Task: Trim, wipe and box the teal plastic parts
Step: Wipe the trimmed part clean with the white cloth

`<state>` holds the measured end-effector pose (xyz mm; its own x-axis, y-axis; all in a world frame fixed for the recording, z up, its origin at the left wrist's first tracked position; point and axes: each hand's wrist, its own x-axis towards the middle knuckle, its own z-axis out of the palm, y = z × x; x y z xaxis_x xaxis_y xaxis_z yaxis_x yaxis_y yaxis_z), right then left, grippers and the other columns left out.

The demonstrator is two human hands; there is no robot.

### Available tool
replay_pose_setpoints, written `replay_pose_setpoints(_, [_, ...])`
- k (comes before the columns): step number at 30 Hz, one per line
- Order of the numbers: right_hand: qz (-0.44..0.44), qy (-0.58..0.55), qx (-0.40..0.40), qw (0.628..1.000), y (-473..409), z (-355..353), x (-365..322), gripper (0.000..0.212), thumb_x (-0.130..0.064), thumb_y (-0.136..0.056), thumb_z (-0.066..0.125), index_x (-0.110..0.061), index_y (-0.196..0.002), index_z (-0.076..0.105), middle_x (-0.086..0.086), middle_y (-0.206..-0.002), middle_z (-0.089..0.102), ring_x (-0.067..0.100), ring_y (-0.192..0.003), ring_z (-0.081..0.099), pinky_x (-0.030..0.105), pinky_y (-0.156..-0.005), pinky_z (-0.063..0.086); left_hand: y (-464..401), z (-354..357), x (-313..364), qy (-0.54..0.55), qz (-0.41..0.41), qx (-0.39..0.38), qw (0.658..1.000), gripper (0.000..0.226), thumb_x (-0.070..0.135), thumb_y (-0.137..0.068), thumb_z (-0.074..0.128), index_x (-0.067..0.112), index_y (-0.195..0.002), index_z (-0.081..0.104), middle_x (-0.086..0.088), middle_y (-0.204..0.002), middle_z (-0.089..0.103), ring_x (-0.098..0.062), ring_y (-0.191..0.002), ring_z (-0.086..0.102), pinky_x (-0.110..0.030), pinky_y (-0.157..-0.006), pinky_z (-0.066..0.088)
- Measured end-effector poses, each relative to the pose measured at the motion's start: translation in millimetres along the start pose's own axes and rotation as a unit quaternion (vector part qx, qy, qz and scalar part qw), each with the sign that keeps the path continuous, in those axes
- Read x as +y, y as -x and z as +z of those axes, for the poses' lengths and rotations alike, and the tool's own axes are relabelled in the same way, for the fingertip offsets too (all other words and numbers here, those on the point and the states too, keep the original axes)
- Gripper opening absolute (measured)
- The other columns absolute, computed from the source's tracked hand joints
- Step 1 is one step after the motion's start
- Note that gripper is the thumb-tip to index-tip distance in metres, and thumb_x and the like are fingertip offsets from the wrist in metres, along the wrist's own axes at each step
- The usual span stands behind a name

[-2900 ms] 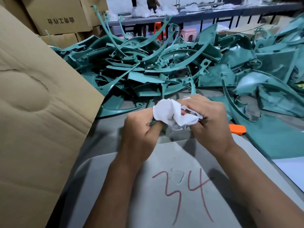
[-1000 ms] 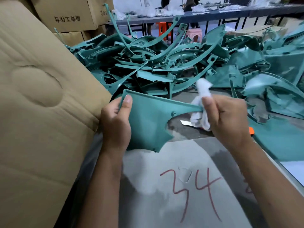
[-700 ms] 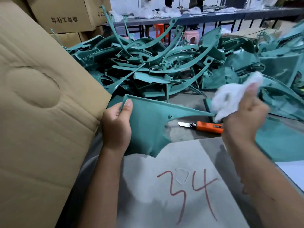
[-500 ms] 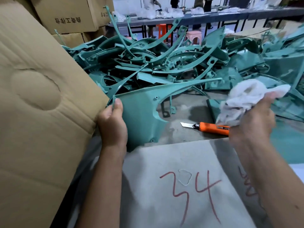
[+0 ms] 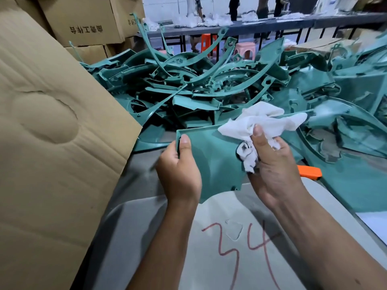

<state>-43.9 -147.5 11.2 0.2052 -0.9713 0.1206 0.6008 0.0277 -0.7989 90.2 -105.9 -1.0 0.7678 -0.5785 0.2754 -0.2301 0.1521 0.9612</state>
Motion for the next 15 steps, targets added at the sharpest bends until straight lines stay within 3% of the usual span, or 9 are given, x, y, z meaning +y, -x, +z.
replay_pose_setpoints(3, [0.003, -0.013, -0.001, 1.0, 1, -1, 0, 0.037, -0.031, -0.078, 0.079, -0.007, -0.106, 0.076, 0.024, -0.109, 0.071, 0.035, -0.096, 0.066, 0.045, -0.091, 0.05, 0, -1, -1, 0.002, -0.029, -0.008, 1.0, 0.048, 0.035, -0.106, 0.051, 0.01, -0.067, 0.038, 0.014, -0.056, 0.034, -0.014, -0.061, 0.029, -0.033, -0.059, 0.029])
replay_pose_setpoints(6, [-0.015, 0.0, 0.023, 1.0, -2, 0, -3, 0.025, -0.029, -0.075, 0.08, -0.013, -0.094, 0.081, 0.016, -0.106, 0.079, 0.028, -0.095, 0.077, 0.04, -0.082, 0.063, -5, 0, -4, 0.042, -0.091, -0.058, 0.993, 0.055, 0.041, -0.103, 0.053, -0.009, -0.079, 0.049, -0.005, -0.074, 0.047, -0.017, -0.072, 0.041, -0.035, -0.068, 0.036])
replay_pose_setpoints(8, [-0.024, -0.011, 0.04, 0.999, -7, -6, -10, 0.028, -0.033, -0.071, 0.081, -0.014, -0.092, 0.08, 0.012, -0.102, 0.08, 0.023, -0.088, 0.078, 0.037, -0.073, 0.064, -11, -3, -5, 0.049, -0.124, -0.072, 0.988, 0.046, 0.046, -0.098, 0.055, 0.003, -0.082, 0.06, -0.005, -0.08, 0.05, -0.017, -0.076, 0.045, -0.036, -0.071, 0.038])
replay_pose_setpoints(11, [-0.03, -0.085, 0.083, 0.992, -16, -20, -24, 0.037, -0.031, -0.076, 0.079, -0.011, -0.106, 0.07, 0.007, -0.1, 0.08, 0.018, -0.091, 0.078, 0.035, -0.07, 0.064, -16, -9, -8, 0.047, -0.161, -0.085, 0.982, 0.026, 0.046, -0.096, 0.056, 0.021, -0.094, 0.058, -0.005, -0.089, 0.053, -0.02, -0.084, 0.05, -0.039, -0.078, 0.043])
replay_pose_setpoints(13, [-0.021, -0.118, 0.104, 0.987, -19, -26, -28, 0.039, -0.034, -0.078, 0.078, -0.01, -0.108, 0.069, 0.006, -0.101, 0.08, 0.018, -0.093, 0.078, 0.036, -0.072, 0.064, -14, -8, -5, 0.066, -0.19, -0.111, 0.973, 0.022, 0.045, -0.097, 0.057, 0.023, -0.1, 0.058, -0.006, -0.094, 0.054, -0.022, -0.088, 0.051, -0.045, -0.083, 0.048])
replay_pose_setpoints(15, [-0.009, -0.127, 0.129, 0.983, -23, -31, -26, 0.044, -0.039, -0.077, 0.078, -0.012, -0.11, 0.07, 0.006, -0.1, 0.08, 0.018, -0.091, 0.078, 0.038, -0.072, 0.064, -11, -5, -3, 0.068, -0.21, -0.124, 0.968, 0.02, 0.04, -0.101, 0.058, 0.02, -0.101, 0.061, -0.008, -0.094, 0.054, -0.024, -0.086, 0.05, -0.042, -0.08, 0.043])
